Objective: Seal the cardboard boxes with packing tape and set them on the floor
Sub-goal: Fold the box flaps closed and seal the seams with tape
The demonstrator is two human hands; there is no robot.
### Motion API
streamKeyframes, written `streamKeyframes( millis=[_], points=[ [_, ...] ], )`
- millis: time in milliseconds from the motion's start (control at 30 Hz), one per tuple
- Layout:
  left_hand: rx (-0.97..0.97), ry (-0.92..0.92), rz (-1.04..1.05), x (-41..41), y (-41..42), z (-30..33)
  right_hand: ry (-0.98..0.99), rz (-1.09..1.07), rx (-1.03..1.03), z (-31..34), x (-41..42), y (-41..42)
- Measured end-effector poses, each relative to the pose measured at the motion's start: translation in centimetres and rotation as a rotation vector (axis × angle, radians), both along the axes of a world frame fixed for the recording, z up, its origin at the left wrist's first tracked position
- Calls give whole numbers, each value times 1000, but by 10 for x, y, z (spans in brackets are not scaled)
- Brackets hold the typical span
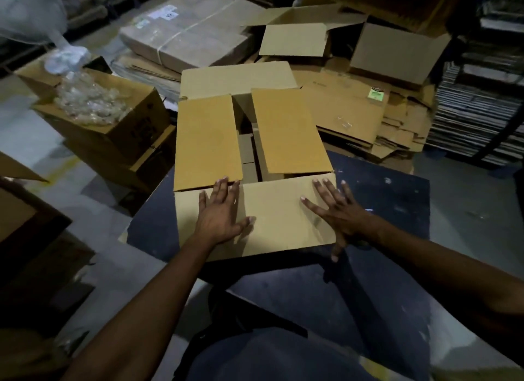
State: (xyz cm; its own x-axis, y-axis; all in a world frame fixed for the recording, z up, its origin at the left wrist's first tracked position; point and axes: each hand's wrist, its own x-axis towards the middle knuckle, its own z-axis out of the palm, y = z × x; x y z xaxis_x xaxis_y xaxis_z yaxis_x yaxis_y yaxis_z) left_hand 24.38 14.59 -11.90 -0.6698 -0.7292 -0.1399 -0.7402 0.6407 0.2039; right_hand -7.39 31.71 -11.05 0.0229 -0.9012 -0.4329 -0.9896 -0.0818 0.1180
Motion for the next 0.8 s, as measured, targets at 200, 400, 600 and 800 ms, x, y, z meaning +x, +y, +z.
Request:
streamKeyframes(
  millis=[200, 400, 600, 800],
  points=[
    [23, -8, 101, -10, 15, 18, -37, 87, -119, -3, 20, 5],
    [212, -74, 2, -11, 4, 90, -564, -73, 44, 94, 22, -9],
    [-640, 691, 374, 8, -51, 181, -1197, -377, -35, 158, 70, -40],
    [-250, 659, 545, 18, -48, 127, -1461, -770, -53, 128, 142, -66]
  ],
)
